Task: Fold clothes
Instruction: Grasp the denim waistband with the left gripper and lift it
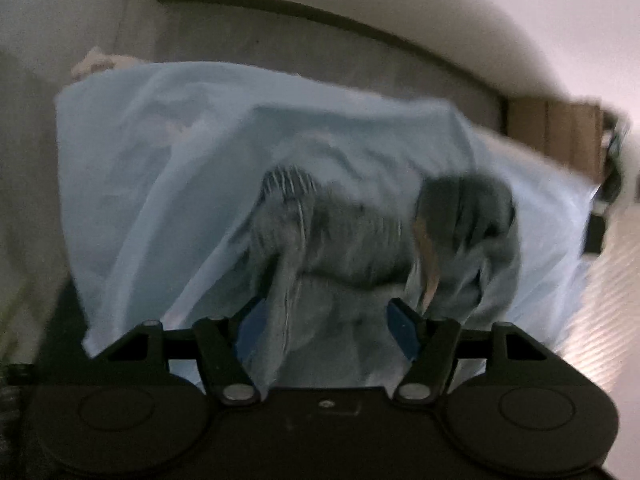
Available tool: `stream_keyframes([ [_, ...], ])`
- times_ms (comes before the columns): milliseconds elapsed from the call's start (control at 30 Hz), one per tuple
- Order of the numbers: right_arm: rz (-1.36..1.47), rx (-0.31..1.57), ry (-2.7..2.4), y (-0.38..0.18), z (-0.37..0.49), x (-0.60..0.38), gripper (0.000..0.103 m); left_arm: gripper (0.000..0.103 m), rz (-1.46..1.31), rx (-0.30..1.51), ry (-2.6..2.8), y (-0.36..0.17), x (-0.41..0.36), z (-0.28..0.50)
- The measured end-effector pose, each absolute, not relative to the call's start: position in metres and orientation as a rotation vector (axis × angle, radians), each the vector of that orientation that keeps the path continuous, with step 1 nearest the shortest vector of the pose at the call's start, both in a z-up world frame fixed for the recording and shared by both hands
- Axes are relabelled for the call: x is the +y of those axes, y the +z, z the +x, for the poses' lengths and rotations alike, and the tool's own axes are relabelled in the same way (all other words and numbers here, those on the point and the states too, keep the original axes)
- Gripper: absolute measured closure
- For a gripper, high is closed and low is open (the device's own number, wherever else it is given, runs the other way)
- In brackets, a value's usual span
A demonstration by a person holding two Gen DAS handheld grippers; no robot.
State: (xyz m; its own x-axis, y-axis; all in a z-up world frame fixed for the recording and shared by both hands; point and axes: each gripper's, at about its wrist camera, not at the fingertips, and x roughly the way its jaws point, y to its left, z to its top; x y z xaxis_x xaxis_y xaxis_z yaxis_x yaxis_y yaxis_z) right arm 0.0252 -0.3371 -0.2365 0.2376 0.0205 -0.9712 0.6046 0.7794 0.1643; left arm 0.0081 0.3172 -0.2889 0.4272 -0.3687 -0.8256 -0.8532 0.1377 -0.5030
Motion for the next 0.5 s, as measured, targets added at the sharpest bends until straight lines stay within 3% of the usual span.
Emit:
stream_keyframes([
  [433, 0.455, 1.333, -0.444, -0.21, 0.012, -0.3, 0.072, 0.037, -1.85, 1.005, 0.509, -0.373, 0.344, 0.002],
  [500, 0.437, 1.333, -0.43, -0.208, 0.015, -0.294, 0.072, 0.033, -1.85, 1.004, 0.499, -0.378, 0.343, 0.011],
])
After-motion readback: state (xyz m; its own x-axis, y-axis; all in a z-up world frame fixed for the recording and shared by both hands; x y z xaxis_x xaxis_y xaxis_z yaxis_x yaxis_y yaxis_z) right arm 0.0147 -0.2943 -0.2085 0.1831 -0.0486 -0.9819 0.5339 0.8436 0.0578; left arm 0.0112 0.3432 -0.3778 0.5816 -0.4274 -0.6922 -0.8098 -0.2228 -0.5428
